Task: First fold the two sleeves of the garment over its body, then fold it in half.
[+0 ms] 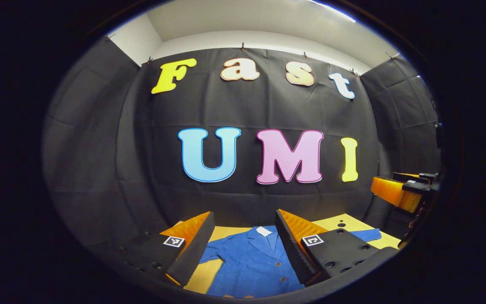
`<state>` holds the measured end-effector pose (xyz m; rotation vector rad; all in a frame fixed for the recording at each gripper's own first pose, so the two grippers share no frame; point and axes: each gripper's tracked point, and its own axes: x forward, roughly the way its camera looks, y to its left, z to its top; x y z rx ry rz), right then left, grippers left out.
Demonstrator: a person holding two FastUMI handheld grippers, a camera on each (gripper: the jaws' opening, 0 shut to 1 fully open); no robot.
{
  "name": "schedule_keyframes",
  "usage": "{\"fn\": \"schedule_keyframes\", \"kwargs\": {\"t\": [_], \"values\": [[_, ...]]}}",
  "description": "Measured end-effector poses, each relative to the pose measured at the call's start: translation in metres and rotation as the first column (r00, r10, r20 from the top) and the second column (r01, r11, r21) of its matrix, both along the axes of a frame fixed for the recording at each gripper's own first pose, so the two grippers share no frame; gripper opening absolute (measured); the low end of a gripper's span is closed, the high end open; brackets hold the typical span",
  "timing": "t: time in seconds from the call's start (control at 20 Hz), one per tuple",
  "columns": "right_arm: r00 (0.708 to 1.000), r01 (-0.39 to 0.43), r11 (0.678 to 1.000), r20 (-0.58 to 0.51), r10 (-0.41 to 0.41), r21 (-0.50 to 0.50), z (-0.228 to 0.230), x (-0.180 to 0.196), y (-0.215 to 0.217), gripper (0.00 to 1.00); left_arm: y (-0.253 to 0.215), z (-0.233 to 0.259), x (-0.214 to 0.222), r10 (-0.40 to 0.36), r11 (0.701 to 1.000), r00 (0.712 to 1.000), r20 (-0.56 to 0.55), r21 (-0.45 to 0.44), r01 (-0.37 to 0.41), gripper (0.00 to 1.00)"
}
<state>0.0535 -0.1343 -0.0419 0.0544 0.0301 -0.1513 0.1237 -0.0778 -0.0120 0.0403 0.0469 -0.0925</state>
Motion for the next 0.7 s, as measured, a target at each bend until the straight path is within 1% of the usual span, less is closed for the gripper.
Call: {"fn": "schedule_keyframes", "kwargs": {"t": [0.1,0.4,0.45,0.5,0.55,0.6,0.65,0.7], "values": [[1.0,-0.001,1.0,-0.012,0.001,0.009,-0.004,0.006,-0.001,0.98,0.003,0.0,0.002,-0.01,1.0,1.0,0.005,0.006,0.01,0.83],[0.999,0.011,1.0,-0.045,-0.01,0.029,-0.014,0.019,0.002,0.98,0.021,-0.001,0.009,-0.002,1.0,1.0,-0.005,0.029,0.002,0.83],[0.998,0.012,0.999,-0.059,-0.01,0.04,-0.018,0.021,0.004,0.92,0.023,-0.002,0.01,0.002,1.0,1.0,-0.011,0.029,-0.002,0.83],[0.996,0.008,0.998,-0.084,-0.003,0.064,-0.025,0.021,0.008,0.92,0.025,-0.003,0.009,0.001,1.0,1.0,-0.009,0.021,0.0,0.83],[0.992,-0.001,0.994,-0.125,0.015,0.11,-0.034,0.019,0.016,0.92,0.026,-0.002,0.007,-0.001,1.0,1.0,-0.007,0.014,0.001,0.83],[0.991,0.0,0.993,-0.133,0.016,0.12,-0.038,0.02,0.018,0.9,0.028,-0.004,0.006,0.0,1.0,1.0,-0.008,0.01,0.0,0.83],[0.991,0.007,0.994,-0.137,0.009,0.112,-0.038,0.02,0.016,0.99,0.03,-0.006,0.006,0.004,1.0,1.0,-0.013,0.006,-0.004,0.83],[0.991,0.011,0.995,-0.135,0.002,0.095,-0.037,0.02,0.013,0.98,0.031,-0.009,0.006,0.007,1.0,1.0,-0.019,0.0,-0.007,0.83]]}}
